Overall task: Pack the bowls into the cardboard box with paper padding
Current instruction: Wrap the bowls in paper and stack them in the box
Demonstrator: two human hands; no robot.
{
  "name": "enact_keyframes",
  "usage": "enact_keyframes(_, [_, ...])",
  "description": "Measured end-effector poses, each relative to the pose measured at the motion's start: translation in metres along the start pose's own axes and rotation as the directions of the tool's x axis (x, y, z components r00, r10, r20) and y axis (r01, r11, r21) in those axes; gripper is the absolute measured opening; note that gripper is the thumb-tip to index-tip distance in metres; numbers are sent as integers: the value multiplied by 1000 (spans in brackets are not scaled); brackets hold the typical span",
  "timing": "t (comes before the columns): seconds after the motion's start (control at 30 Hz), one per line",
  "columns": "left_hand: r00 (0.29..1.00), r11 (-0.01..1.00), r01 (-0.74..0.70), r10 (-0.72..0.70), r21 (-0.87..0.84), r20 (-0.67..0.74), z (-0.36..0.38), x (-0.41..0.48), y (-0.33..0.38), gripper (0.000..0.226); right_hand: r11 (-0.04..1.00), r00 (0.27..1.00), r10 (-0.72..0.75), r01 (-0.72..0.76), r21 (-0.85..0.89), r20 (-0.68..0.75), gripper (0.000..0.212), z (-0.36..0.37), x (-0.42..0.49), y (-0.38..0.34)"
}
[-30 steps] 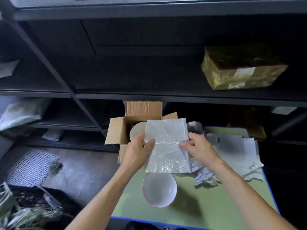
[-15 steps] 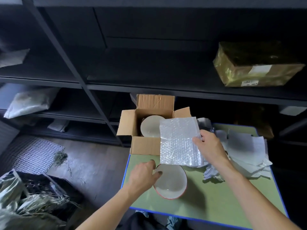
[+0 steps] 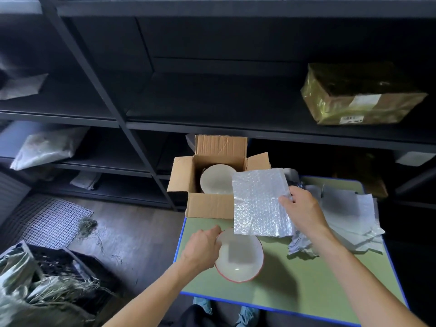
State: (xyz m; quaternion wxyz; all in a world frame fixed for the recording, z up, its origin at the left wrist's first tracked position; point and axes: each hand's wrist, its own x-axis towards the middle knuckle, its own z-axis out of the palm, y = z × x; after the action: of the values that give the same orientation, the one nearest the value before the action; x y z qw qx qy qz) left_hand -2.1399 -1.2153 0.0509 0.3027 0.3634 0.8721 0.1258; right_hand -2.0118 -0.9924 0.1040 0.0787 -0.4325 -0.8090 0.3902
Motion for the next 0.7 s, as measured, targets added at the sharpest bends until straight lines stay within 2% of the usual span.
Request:
enact_keyframes(0.17, [999,987,-33,30,-155,-21,-39,-32,0,17,1000,1000,-21,21,16,-9,28,1,2,-3])
enact_keyframes(0.4, [976,959,-135,86,-249,-200,-92,-41,15,18,998,998,6,-3,57,-59,18,9,8,-11])
enact_keyframes(0.53, [954,953,-132,47,-272,-296,-105,-29,24,14,998,996,13,-17,55,85,15,14,13,-16])
enact_keyframes(0.7, [945,951,-79,-25,-300,-326,-99,-6,27,11,918,954,-55,-67,390,294,20,10,-5,-41])
